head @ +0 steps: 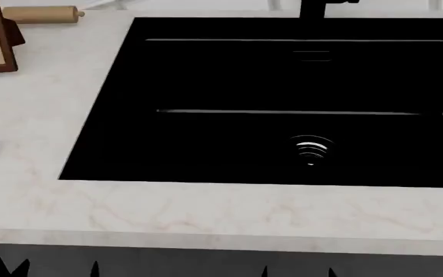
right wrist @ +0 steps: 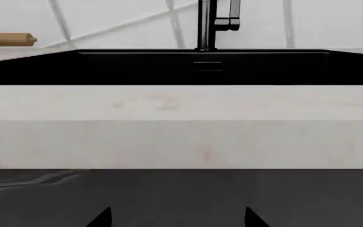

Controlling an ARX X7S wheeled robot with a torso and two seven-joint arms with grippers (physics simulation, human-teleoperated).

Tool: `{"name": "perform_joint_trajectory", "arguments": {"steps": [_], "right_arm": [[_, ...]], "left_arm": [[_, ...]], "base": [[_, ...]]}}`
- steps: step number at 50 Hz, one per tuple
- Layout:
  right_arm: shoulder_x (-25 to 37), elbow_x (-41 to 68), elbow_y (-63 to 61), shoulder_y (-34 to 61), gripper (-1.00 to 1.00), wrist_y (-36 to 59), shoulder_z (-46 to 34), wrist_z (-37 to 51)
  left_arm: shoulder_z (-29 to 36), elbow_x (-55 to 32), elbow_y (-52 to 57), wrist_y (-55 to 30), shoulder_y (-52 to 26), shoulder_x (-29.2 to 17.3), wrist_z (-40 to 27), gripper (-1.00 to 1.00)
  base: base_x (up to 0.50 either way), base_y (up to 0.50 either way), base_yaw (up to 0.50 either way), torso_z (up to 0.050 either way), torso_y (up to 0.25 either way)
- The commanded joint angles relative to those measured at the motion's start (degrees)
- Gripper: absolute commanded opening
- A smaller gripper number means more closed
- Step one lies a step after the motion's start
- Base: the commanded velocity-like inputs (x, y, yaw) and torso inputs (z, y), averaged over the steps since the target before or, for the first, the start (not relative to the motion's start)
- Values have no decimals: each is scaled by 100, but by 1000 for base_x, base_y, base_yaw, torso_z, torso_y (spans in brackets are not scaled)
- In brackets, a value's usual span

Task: Open the dishwasher door

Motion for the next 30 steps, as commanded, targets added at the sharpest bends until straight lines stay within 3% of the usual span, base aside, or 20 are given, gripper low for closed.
{"name": "perform_joint_trajectory", "arguments": {"steps": [1, 17, 30], "right_arm": [[750, 749, 16, 52, 100, -80, -890, 881], [755, 788, 174, 107, 100, -172, -967, 997], [764, 935, 294, 154, 100, -238, -1002, 1003]], "left_arm": [[963, -807, -23, 0, -72, -806, -951, 100], [1075, -742, 8, 182, -54, -887, -1026, 100], [1100, -784, -71, 250, -82, -935, -1065, 100]], "base": [[0, 0, 0, 0, 0], [0, 0, 0, 0, 0], [-450, 0, 0, 0, 0]]}}
